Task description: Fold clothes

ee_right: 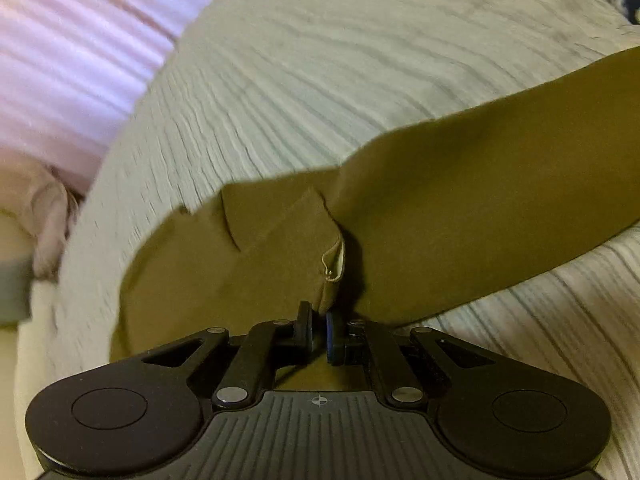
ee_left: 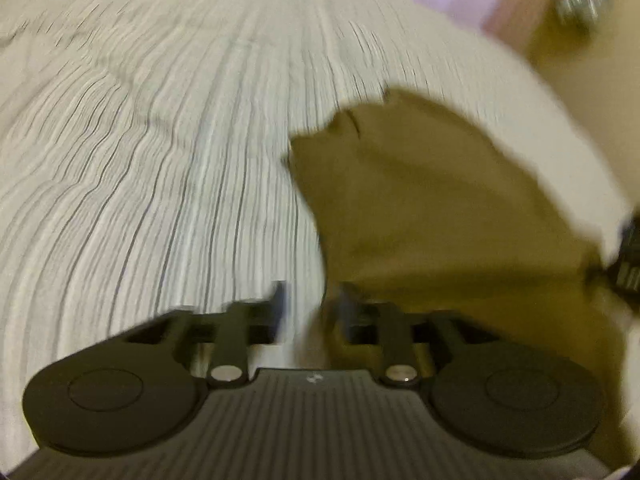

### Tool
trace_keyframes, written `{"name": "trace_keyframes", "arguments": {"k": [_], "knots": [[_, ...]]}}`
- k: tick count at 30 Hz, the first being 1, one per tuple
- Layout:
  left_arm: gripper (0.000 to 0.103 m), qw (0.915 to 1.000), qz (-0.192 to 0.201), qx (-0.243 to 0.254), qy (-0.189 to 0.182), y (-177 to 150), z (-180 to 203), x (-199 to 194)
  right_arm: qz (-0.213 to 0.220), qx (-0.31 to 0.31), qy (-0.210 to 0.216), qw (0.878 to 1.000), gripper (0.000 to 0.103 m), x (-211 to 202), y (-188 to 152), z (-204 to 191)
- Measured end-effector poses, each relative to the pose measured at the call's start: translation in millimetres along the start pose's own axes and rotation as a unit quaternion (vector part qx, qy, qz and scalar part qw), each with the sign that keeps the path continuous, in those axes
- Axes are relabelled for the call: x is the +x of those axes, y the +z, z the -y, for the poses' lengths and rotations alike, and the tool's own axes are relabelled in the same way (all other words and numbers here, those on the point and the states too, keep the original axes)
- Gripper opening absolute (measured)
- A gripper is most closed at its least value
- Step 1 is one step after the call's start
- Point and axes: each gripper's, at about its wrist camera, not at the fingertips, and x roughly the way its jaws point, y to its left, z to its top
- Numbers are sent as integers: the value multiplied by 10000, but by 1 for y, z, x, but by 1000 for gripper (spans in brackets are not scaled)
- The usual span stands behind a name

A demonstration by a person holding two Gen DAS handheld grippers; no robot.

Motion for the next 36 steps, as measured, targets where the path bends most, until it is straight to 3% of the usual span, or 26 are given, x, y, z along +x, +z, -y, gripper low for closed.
{"name": "trace_keyframes", "arguments": {"k": [1,2,3,5,6,11,14,17,20,23,27,29,31,32,33,34,36], "knots": [[41,9997,-9,-227,-35,3,-4,0,82,55,49,9999,26,-3,1,1],[41,9989,-20,-469,-87,7,-8,4,211,97,34,9997,48,-5,2,2],[41,9972,-35,-735,-164,13,-12,15,338,138,20,9993,52,-7,3,3],[35,9929,-65,-1153,-272,23,-18,34,405,88,20,9991,52,0,9,6],[4,9932,-84,-1135,-232,24,-17,40,406,28,10,9992,51,5,13,6],[3,9971,-20,-749,141,26,-9,46,637,-240,-457,9966,52,-9,14,15],[4,9965,151,-353,749,21,2,30,937,-124,-543,9940,52,-36,17,30],[4,9935,372,-535,933,17,4,8,1126,738,-487,9897,52,-76,23,79],[4,9933,390,-820,711,13,16,-5,1461,1607,-472,9750,52,-112,28,135],[4,9938,316,-980,417,11,34,-8,1892,2349,-469,9523,52,-143,33,190],[4,9940,207,-1057,170,9,55,-2,2317,3279,75,9158,51,-165,38,248],[4,9940,153,-1084,60,7,65,2,2396,3459,287,9067,51,-164,43,263],[4,9938,98,-1111,-50,6,75,5,2342,3525,389,9052,51,-163,48,274],[4,9936,71,-1124,-104,5,79,7,2305,3477,414,9079,50,-169,49,277],[4,9937,37,-1111,-135,5,83,10,2265,3429,437,9106,32,-174,51,280],[4,9941,9,-1077,-126,4,83,12,2139,3364,378,9163,22,-171,54,280],[7,9942,8,-1066,-99,4,79,10,1941,3245,147,9257,11,-164,59,281]]}}
